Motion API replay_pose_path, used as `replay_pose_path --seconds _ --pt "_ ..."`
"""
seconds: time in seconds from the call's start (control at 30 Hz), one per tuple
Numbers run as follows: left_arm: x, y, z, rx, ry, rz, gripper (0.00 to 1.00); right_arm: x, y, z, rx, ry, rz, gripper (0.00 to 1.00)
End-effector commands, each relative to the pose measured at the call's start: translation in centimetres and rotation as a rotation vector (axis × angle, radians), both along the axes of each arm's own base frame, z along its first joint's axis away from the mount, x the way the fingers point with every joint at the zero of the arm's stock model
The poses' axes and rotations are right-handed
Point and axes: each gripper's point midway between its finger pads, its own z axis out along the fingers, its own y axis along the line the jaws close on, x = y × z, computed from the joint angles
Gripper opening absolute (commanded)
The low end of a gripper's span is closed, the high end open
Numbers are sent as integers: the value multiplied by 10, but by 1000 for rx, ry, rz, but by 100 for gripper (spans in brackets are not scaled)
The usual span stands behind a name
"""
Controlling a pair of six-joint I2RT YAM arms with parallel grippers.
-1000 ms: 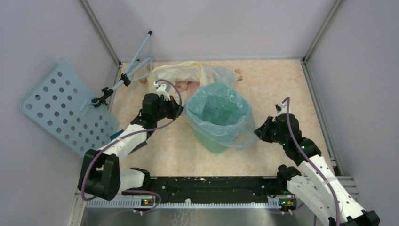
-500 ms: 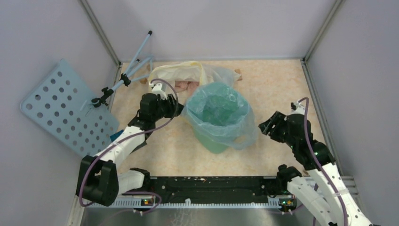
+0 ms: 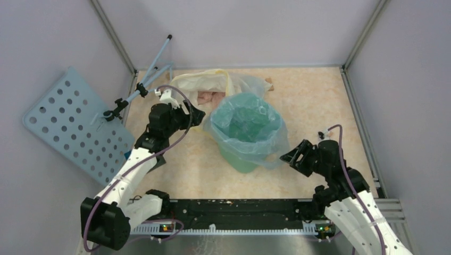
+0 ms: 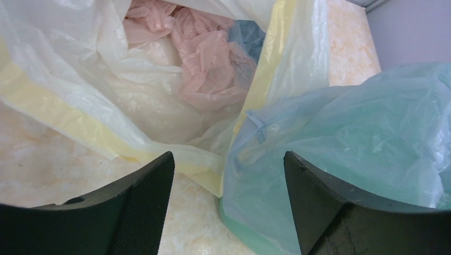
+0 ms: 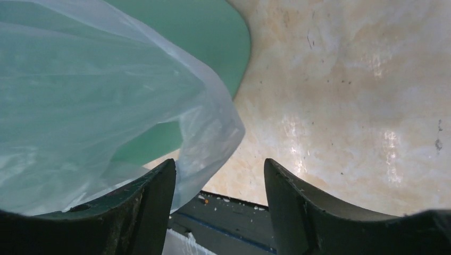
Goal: Put the trash bags into the trash bin
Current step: Place the trash bag in the trash bin.
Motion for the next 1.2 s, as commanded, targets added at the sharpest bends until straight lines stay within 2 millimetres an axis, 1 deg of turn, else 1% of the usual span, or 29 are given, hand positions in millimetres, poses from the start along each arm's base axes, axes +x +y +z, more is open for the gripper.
replay_pose_path --seconds 0.0,0.1,0.2,0.3,0.43,0.5,0.57,0.6,0.67,0.73,0.77,0.83,0.97,1.07,1.17 --pt "-2 16 14 -27 16 80 81 5 22 9 166 -20 25 60" --pt "-2 18 10 -64 46 65 78 6 25 5 172 -12 33 52" --pt "-2 16 6 -124 77 28 75 5 25 3 169 -2 37 40" --pt "-4 10 2 -203 103 -11 72 5 24 0 156 3 40 26" --pt "-7 -6 0 -336 133 -86 69 4 19 -11 126 25 19 2" --pt "-11 -16 -3 -397 167 -132 67 4 21 -13 136 27 25 0" --pt "-14 -21 -9 -439 214 -154 67 5 23 -13 145 26 29 0" --pt "-15 -22 -13 -447 240 -153 72 5 23 -13 146 22 29 0" --pt "-12 -17 -29 -452 327 -80 83 6 23 -13 144 18 30 0" --pt "-11 -16 -41 -455 389 -48 85 7 23 -13 144 17 31 0" --pt "-12 -18 -47 -464 412 -55 85 7 24 -12 144 14 35 0" --pt "-15 -25 -50 -515 435 -93 83 8 25 -12 147 14 39 0" --pt "-18 -38 -45 -626 446 -151 74 8 26 -11 147 8 55 0" --pt "-17 -39 -42 -651 433 -143 73 8 28 -11 152 2 63 0" --pt "-16 -40 -38 -673 415 -149 67 8 29 -11 155 0 68 0"
